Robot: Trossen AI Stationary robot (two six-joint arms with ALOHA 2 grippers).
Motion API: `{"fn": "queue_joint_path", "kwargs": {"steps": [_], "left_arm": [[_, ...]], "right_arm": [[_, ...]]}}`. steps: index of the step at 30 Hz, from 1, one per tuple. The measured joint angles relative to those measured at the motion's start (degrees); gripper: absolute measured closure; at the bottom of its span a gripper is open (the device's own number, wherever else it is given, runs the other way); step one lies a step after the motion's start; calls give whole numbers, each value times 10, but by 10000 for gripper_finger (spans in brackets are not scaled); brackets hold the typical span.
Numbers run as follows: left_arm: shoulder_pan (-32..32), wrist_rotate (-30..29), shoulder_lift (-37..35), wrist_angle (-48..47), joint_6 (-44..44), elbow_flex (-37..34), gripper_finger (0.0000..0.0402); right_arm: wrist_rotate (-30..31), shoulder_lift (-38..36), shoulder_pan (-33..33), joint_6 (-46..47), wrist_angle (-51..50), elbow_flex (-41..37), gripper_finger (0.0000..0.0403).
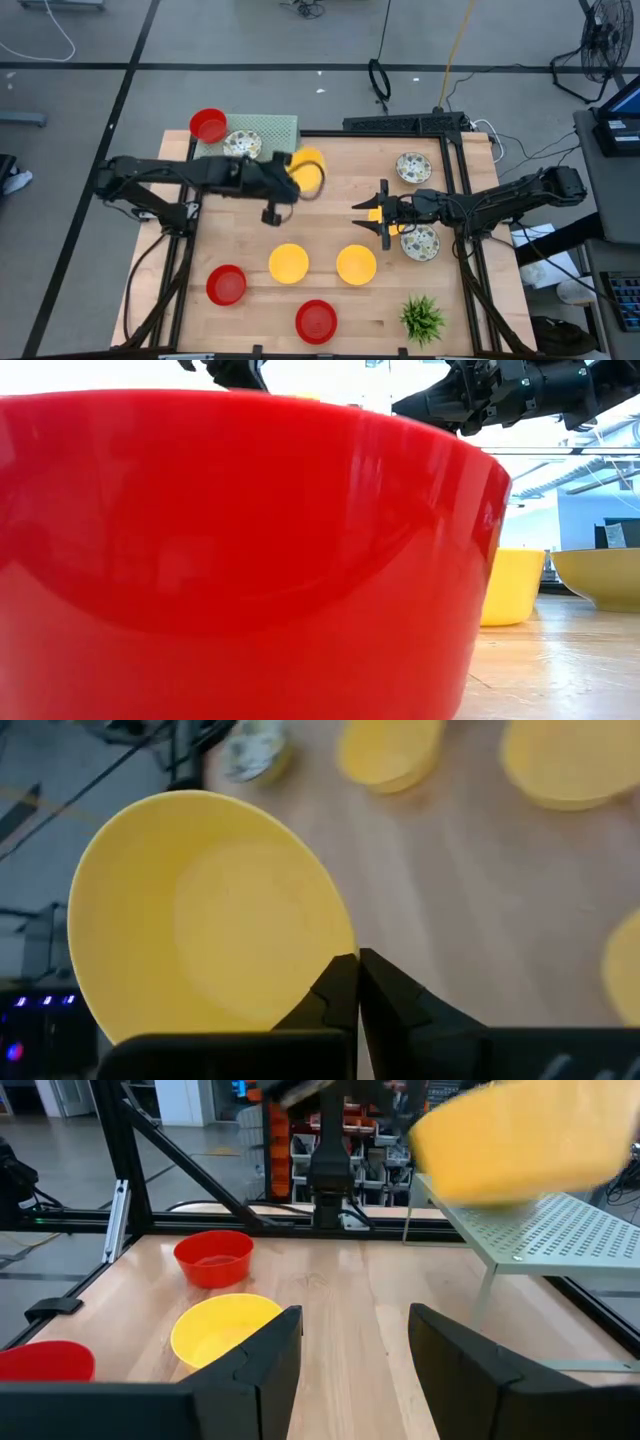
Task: Pick & Place Mini bowls
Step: Put the yellow bowl on the shelf
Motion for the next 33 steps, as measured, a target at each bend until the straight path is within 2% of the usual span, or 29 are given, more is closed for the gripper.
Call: {"fn": "queue_joint_path", "kwargs": {"steps": [11, 18, 25, 33], "left_arm": [[158, 13, 7, -10, 36, -1, 395], [249, 91, 24, -6, 16, 0, 396], [287, 104, 56, -6, 16, 0, 396], [301, 106, 78, -5, 14, 0, 396]], "right_arm": [[0, 0, 0, 0, 0, 0, 232], [0, 0, 0, -3, 0, 0, 232], [0, 0, 0, -5, 0, 0, 232], [0, 0, 0, -6, 0, 0, 232]]}}
